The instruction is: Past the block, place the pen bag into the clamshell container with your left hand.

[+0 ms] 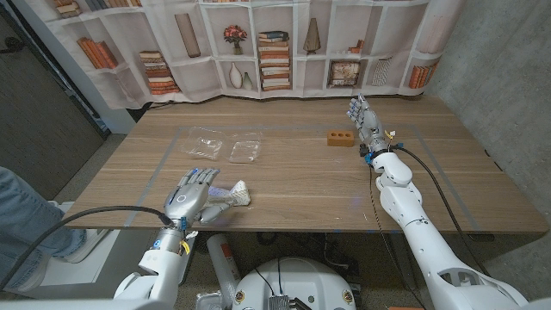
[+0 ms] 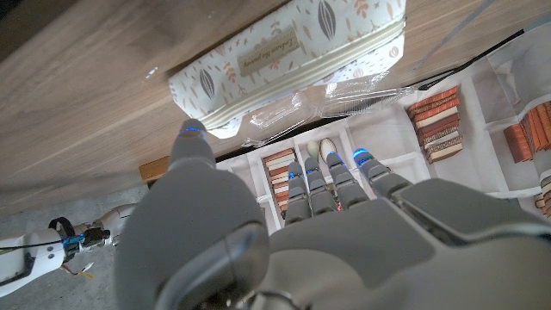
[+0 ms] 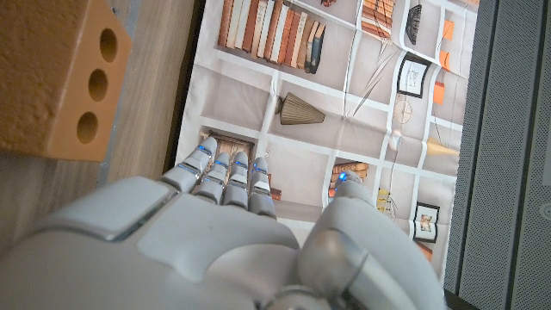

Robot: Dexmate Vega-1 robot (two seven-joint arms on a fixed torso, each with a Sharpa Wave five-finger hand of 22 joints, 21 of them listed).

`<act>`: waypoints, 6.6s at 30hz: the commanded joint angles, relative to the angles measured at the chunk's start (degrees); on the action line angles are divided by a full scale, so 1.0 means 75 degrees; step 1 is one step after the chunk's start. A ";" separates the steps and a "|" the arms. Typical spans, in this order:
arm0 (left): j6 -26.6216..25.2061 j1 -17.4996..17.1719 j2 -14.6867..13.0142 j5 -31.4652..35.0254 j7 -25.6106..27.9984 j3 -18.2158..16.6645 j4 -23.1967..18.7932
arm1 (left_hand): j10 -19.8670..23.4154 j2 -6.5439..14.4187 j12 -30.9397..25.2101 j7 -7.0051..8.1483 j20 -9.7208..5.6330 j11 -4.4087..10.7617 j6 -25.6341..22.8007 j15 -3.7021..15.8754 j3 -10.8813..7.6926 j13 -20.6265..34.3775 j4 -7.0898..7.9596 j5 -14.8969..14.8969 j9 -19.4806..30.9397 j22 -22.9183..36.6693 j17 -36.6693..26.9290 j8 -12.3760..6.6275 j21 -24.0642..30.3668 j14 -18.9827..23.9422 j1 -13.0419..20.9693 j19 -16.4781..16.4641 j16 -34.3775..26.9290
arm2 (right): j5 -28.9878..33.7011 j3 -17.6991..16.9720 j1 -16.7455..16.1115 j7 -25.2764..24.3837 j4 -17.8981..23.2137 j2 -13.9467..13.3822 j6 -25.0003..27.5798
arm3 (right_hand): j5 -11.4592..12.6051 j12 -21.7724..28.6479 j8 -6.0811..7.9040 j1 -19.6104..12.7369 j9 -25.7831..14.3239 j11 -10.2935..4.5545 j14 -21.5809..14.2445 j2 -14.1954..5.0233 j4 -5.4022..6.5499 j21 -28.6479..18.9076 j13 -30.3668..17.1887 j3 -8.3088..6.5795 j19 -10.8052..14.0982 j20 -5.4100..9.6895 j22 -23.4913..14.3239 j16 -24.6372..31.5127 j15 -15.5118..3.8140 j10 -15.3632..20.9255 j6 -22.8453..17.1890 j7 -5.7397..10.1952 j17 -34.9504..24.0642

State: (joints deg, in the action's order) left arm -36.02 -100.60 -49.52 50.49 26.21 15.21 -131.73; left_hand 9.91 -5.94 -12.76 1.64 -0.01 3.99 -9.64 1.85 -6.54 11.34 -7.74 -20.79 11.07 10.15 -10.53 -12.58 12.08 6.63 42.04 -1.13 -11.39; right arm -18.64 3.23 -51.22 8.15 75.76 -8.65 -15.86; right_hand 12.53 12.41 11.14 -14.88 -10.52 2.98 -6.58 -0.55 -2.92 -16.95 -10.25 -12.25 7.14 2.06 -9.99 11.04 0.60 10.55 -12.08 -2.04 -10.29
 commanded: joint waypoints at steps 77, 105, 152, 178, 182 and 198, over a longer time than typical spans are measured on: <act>-0.1199 0.2394 -0.0590 -0.0523 0.1084 0.2699 0.0971 | 0.2322 0.0935 -0.0339 0.0508 -0.0152 0.0892 -0.2557 0.0890 -0.0329 0.0057 -0.0119 0.0111 0.0033 0.0023 0.0003 -0.0568 0.0346 0.2031 0.2029 -0.2143 -0.0237 | -0.0103 -0.0267 -0.0067 0.0061 -0.0153 -0.0056 0.0061 | -0.0023 -0.0033 0.0011 0.0017 -0.0039 0.0021 -0.0087 -0.0117 -0.0094 0.0192 -0.0040 0.0043 0.0126 0.0141 -0.0054 -0.0036 0.0052 0.0076 -0.0110 -0.0012 -0.0013; -0.0918 0.2481 -0.0485 -0.1214 0.1084 0.2603 0.0845 | 0.4499 0.1416 -0.0345 0.0540 -0.0489 0.0814 -0.4676 0.1334 -0.0680 0.0051 0.0016 0.1168 -0.0005 0.0018 0.0008 -0.0916 0.0843 0.4436 0.2913 -0.4504 -0.0309 | -0.0180 -0.0421 -0.0165 0.0152 -0.0164 -0.0077 0.0091 | -0.0021 -0.0029 0.0009 0.0027 -0.0039 0.0016 -0.0134 -0.0132 -0.0108 0.0248 -0.0042 0.0055 0.0170 0.0121 -0.0058 -0.0027 0.0064 0.0104 -0.0109 -0.0006 -0.0016; -0.1035 0.2467 -0.0645 -0.1388 0.0952 0.2323 0.0400 | 0.5548 0.1550 -0.0086 0.0554 -0.0803 0.0977 -0.5650 0.1424 -0.1010 0.0080 0.0004 0.1293 0.0014 0.0027 -0.0020 -0.0886 0.0925 0.5530 0.3458 -0.5442 -0.0101 | -0.0236 -0.0483 -0.0264 0.0117 -0.0022 -0.0057 -0.0008 | -0.0021 -0.0028 0.0010 0.0038 -0.0040 0.0029 -0.0144 -0.0150 -0.0130 0.0328 -0.0045 0.0071 0.0221 0.0132 -0.0061 -0.0037 0.0050 0.0131 -0.0123 -0.0030 -0.0018; -0.1249 0.2566 -0.0713 -0.1209 0.0659 0.2271 0.0147 | 0.5683 0.1546 0.0076 0.0537 -0.0856 0.0951 -0.5810 0.1420 -0.1042 0.0078 0.0070 0.1311 0.0037 0.0033 -0.0010 -0.0877 0.0853 0.5701 0.3477 -0.5476 0.0026 | -0.0289 -0.0561 -0.0240 0.0169 -0.0112 -0.0056 -0.0079 | -0.0020 -0.0032 0.0010 0.0041 -0.0041 0.0034 -0.0151 -0.0161 -0.0145 0.0376 -0.0046 0.0078 0.0236 0.0129 -0.0063 -0.0039 0.0046 0.0132 -0.0128 -0.0040 -0.0019; -0.1323 0.2596 -0.0717 -0.1151 0.0579 0.2286 0.0102 | 0.5659 0.1549 0.0098 0.0538 -0.0845 0.0970 -0.5792 0.1417 -0.1044 0.0079 0.0077 0.1311 0.0038 0.0034 -0.0011 -0.0863 0.0845 0.5686 0.3475 -0.5472 0.0037 | -0.0301 -0.0572 -0.0221 0.0192 -0.0131 -0.0054 -0.0097 | -0.0020 -0.0031 0.0010 0.0041 -0.0041 0.0033 -0.0154 -0.0163 -0.0147 0.0383 -0.0046 0.0079 0.0240 0.0135 -0.0063 -0.0039 0.0058 0.0137 -0.0128 -0.0045 -0.0019; -0.1434 0.2593 -0.0769 -0.1005 0.0458 0.2233 -0.0084 | 0.5820 0.1578 0.0105 0.0516 -0.0861 0.0968 -0.5934 0.1420 -0.1082 0.0084 0.0093 0.1310 0.0042 0.0036 -0.0019 -0.0883 0.0832 0.5795 0.3508 -0.5548 0.0030 | -0.0342 -0.0625 -0.0233 0.0222 -0.0101 -0.0048 -0.0120 | -0.0021 -0.0035 0.0009 0.0043 -0.0041 0.0021 -0.0155 -0.0170 -0.0155 0.0408 -0.0047 0.0083 0.0251 0.0135 -0.0065 -0.0041 0.0047 0.0133 -0.0128 -0.0049 -0.0019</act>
State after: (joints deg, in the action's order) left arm -45.64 -81.21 -54.92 41.69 30.92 32.25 -131.27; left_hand 53.08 5.96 -12.07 5.43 -4.29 11.16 -53.54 6.23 -14.15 11.87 -7.11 -10.92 11.08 10.25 -10.54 -19.00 18.61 49.50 67.98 -42.45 -11.17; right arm -21.03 -1.06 -52.94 9.67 74.89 -9.04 -16.70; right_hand 12.53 12.41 11.14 -14.13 -10.52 3.08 -7.29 -1.30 -3.63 -13.95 -10.25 -11.54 8.55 2.26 -10.25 10.81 1.12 11.06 -12.69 -2.26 -10.25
